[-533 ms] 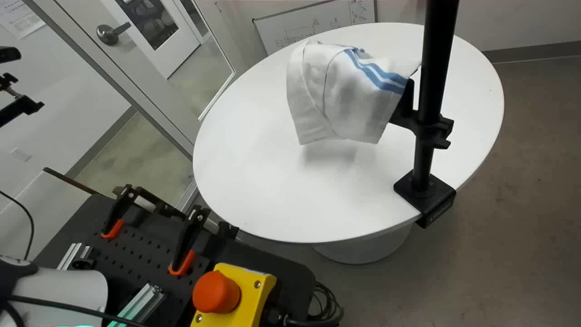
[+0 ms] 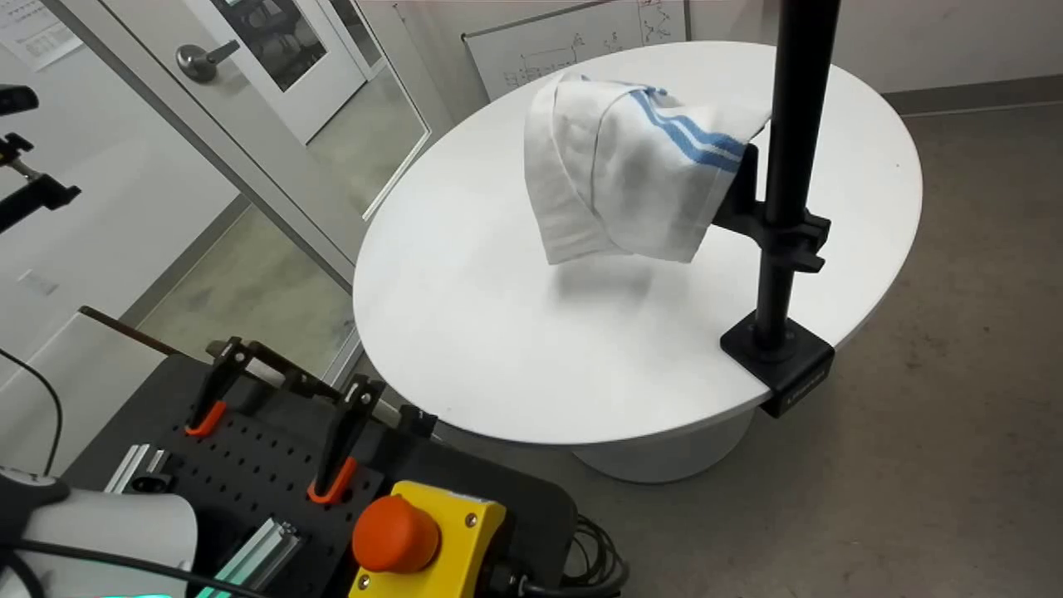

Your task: Remove the towel from the rack and put it on the table.

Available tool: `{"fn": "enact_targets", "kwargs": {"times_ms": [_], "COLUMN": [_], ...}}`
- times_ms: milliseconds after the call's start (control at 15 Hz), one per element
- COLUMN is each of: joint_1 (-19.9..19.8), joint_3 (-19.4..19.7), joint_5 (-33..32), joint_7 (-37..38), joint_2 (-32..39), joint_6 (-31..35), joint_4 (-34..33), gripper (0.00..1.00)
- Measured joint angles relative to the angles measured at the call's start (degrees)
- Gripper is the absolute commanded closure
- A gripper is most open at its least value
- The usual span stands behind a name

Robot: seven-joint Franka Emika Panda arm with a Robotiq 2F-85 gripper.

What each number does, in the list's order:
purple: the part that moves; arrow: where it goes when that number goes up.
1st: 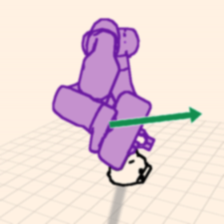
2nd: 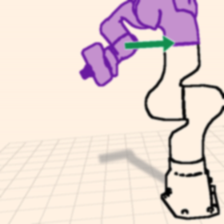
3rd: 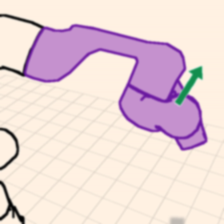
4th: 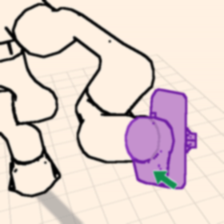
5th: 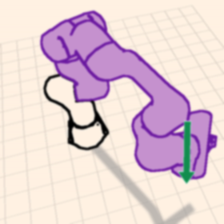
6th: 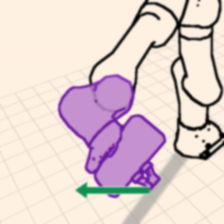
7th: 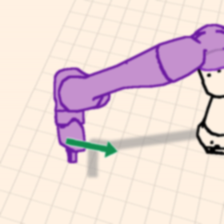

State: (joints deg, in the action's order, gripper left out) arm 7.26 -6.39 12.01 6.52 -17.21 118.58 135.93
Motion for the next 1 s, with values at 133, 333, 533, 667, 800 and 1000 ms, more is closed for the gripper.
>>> {"fn": "enact_targets", "kwargs": {"times_ms": [133, 333, 533, 667, 800, 1000], "joint_1": [0.0, -1.4, -4.8, -7.4, -9.8, -12.6], "joint_3": [0.0, 0.6, 2.7, 4.4, 6.3, 8.5], "joint_5": [0.0, -0.6, -2.4, -4.0, -5.4, -6.5], "joint_7": [0.0, 0.2, 0.4, 0.6, 0.7, 0.8], "joint_2": [0.0, 0.0, 0.0, 0.0, 0.2, 1.3], "joint_6": [0.0, 0.6, 2.1, 3.0, 3.8, 5.2], "joint_4": [0.0, 0.0, -0.1, -0.1, -0.1, 0.0], "gripper": [0.0, 0.0, 0.0, 0.0, 0.0, 0.0]}}
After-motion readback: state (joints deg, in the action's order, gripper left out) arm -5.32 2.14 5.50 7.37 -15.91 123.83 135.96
